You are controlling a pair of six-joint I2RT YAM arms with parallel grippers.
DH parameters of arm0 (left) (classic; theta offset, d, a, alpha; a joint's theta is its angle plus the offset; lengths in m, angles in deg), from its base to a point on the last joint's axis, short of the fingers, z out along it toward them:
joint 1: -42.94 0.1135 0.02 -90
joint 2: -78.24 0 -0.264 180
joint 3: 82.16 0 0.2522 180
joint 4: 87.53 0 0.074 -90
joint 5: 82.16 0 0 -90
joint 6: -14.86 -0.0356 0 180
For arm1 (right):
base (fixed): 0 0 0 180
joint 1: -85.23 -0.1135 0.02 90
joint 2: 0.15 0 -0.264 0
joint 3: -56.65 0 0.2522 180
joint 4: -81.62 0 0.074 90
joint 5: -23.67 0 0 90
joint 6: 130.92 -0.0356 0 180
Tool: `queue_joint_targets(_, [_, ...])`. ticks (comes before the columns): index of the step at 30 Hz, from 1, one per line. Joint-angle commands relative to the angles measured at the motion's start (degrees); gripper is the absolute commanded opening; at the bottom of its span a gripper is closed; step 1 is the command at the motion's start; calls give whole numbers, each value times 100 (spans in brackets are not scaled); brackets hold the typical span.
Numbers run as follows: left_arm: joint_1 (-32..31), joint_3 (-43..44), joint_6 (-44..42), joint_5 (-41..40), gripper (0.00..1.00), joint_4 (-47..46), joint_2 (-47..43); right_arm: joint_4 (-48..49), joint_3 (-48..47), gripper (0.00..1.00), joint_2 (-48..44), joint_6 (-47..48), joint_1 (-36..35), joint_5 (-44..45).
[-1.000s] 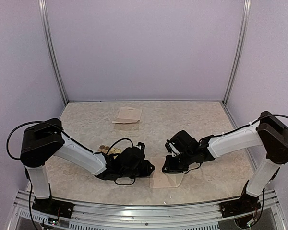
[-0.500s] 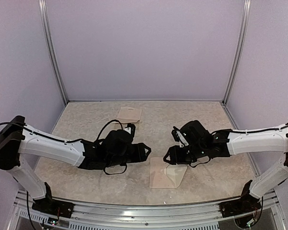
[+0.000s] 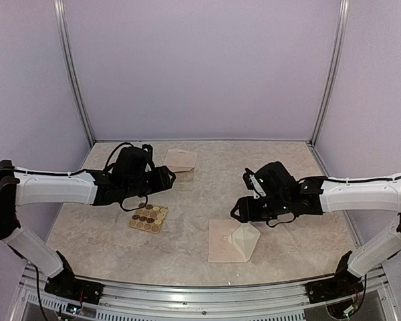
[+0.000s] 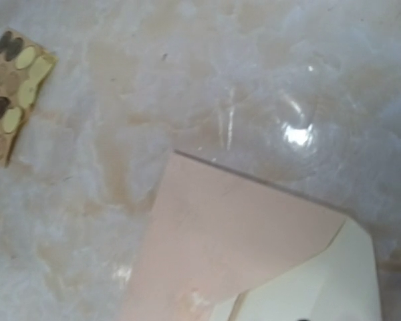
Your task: Place the letter into the envelope and seal it
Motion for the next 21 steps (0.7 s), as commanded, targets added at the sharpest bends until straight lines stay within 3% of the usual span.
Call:
queue_joint_targets(1, [595, 166, 61, 641, 65, -105, 385, 194, -294, 58, 285, 249, 115, 8])
queue_joint_targets(6, [1109, 31, 779, 816, 67, -899, 838, 282, -402, 60, 434, 286, 190, -156])
queue_joint_targets(12, [1343, 452, 1306, 845, 70, -1578, 1598, 226, -332, 60, 379, 343, 290, -211])
queue_joint_targets(21, [1586, 1367, 1643, 882, 68, -1689, 2722, 191, -90, 60, 74, 376, 473, -393])
